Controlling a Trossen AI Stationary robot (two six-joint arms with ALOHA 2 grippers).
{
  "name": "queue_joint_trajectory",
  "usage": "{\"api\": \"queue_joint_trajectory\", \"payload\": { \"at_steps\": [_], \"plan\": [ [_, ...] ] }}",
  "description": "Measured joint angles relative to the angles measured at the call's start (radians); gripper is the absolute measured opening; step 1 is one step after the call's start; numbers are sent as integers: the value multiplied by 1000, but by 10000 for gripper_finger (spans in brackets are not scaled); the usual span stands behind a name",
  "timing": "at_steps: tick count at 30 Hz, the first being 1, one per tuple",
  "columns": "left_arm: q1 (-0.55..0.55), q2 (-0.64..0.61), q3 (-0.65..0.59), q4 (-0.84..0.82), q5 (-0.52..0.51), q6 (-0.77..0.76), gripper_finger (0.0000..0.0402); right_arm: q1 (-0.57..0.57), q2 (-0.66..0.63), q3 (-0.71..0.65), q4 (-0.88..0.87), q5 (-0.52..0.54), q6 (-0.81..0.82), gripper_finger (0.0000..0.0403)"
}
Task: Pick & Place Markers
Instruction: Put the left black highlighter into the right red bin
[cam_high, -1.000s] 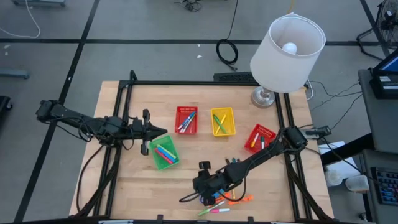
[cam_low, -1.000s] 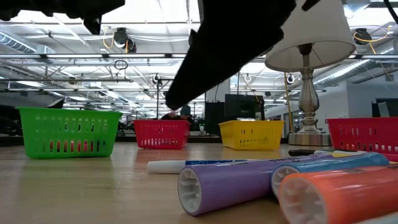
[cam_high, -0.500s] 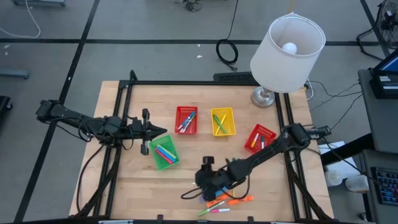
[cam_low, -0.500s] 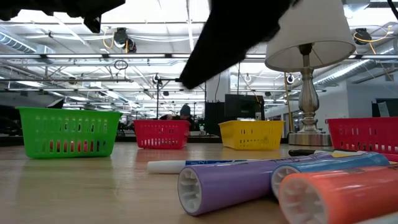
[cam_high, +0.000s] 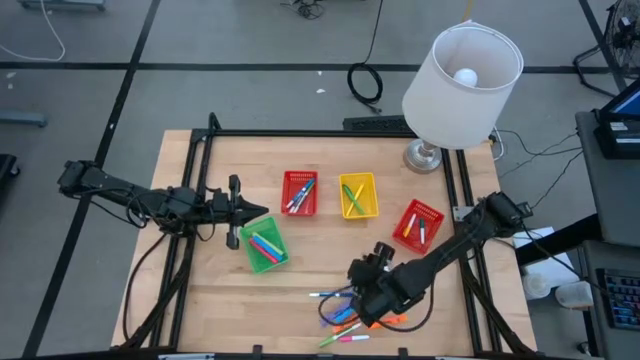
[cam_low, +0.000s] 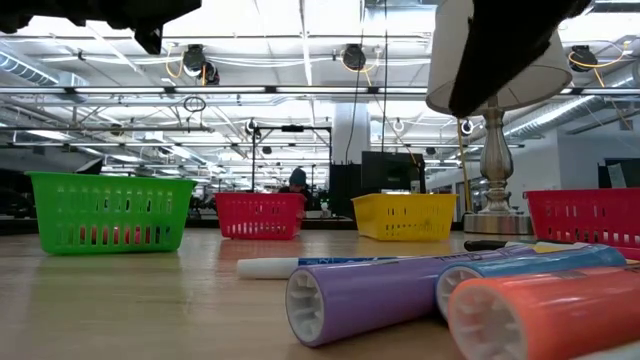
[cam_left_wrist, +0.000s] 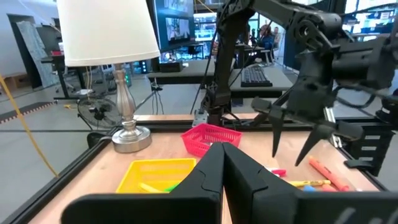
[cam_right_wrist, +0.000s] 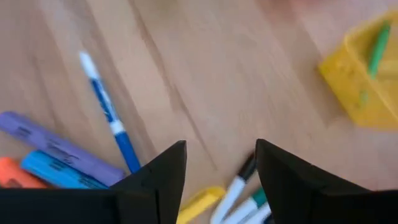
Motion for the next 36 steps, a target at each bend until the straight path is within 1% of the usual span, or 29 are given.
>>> {"api": "queue_joint_trajectory", "payload": {
  "at_steps": [2, 5, 7, 11, 17, 22, 30, 33, 36],
  "plan": [
    [0, 0, 0, 4, 0, -1, 6, -24, 24, 1, -9, -58, 33, 175],
    [0, 0, 0, 7, 0, -6, 6, -57, 48, -23, -9, -86, 53, 170],
    [0, 0, 0, 4, 0, -5, 6, -83, 46, -57, 7, -117, 71, 169],
    [0, 0, 0, 4, 0, -3, 6, -133, 48, -137, 27, -224, 94, 169],
    [0, 0, 0, 3, 0, -2, 6, -175, 48, -230, 152, -314, 82, 169],
    [0, 0, 0, 4, 0, -3, 6, -185, 43, -273, 240, -351, 56, 169],
    [0, 0, 0, 4, 0, -2, 6, -183, 43, -275, 239, -363, 35, 165],
    [0, 0, 0, 3, 0, -2, 6, -189, 44, -275, 239, -360, 7, 146],
    [0, 0, 0, 3, 0, -2, 6, -204, 44, -275, 241, -342, -27, 113]
  ]
}}
